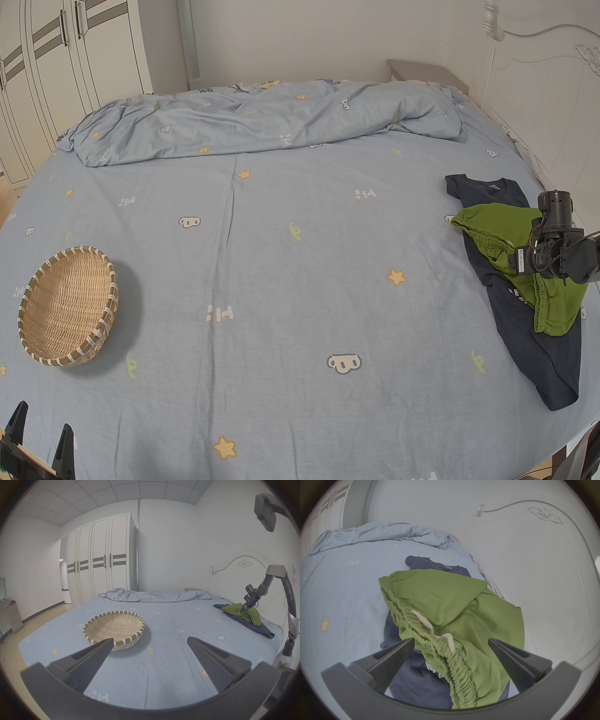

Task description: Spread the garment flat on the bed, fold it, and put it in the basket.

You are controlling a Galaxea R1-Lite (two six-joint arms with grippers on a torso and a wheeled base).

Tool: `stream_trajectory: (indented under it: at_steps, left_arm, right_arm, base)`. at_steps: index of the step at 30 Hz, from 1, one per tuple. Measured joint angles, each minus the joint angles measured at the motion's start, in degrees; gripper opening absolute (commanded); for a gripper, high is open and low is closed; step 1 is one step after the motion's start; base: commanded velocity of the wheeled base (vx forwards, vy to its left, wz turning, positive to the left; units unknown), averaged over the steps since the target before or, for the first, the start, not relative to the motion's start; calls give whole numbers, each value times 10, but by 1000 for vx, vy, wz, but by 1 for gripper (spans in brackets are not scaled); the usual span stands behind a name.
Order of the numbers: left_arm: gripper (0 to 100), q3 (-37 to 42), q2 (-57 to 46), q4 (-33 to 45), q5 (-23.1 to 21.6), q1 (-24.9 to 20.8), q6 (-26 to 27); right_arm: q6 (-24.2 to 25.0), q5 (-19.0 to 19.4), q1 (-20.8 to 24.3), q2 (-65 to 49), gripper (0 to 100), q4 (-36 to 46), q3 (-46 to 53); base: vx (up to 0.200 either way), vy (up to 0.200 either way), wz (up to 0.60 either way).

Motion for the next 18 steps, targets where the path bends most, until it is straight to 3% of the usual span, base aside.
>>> stream_trajectory:
  at_steps: [18]
  left_arm:
    - [100,0,0,0,0,0,0]
  right_arm:
    - [5,18,-13,31,0,3,-22]
  base:
    - [0,0,0]
